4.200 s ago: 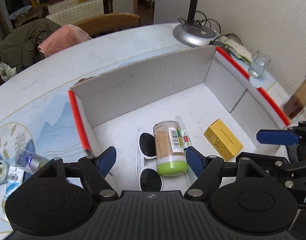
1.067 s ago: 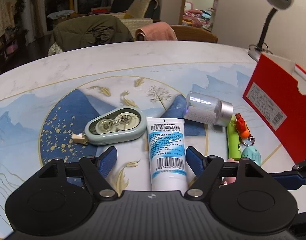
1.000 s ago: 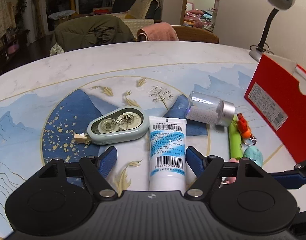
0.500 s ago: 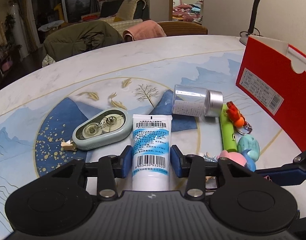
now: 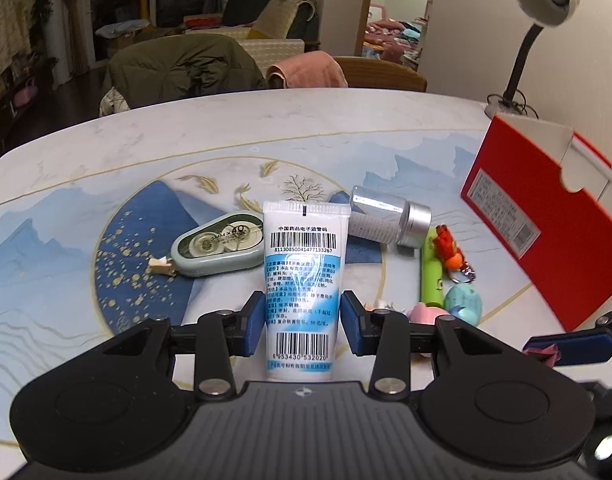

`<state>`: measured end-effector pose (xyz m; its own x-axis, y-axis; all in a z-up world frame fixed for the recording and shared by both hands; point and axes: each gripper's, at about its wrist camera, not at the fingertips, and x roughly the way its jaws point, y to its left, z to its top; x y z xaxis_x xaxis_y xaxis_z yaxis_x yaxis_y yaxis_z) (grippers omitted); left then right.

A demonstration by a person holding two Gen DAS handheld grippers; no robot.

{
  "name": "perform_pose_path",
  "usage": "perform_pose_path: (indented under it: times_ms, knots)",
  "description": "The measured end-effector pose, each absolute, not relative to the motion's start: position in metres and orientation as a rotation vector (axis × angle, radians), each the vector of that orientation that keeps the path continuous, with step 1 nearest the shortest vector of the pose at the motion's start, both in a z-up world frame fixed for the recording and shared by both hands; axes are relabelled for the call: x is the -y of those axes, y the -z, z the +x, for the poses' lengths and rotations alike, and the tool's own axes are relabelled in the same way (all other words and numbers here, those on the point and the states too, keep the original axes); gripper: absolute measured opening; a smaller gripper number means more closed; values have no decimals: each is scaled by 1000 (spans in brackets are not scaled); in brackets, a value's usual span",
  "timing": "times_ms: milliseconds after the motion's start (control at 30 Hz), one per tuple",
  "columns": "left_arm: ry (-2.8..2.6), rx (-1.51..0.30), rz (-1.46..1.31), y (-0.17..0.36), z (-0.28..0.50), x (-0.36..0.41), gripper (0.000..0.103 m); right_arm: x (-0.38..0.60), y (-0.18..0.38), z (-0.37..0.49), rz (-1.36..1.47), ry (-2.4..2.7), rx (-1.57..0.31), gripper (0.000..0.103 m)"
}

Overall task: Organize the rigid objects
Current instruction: 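Carry the binder clip over the shoebox with right tool while left carries the tube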

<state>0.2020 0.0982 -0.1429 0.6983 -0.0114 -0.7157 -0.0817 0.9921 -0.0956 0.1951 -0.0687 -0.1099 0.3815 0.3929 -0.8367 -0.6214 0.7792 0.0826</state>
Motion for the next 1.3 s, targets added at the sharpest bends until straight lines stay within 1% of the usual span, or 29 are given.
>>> perform_pose_path:
  times_ms: [333,733,1000,1300]
  knots:
    - [0,-768,-134,101,171,-82,39,124,68,195,-153,-632,-937,30]
    - [52,-771,-145,56,173,-30,39,202,29,217,-91,-562,-846,30]
    - [84,-742,-122,33,187,16,39,252,23,243,-54,-522,-806,30]
    - [116,-755,-91,11,221,71,39,302,35,277,-42,-484,-804,30]
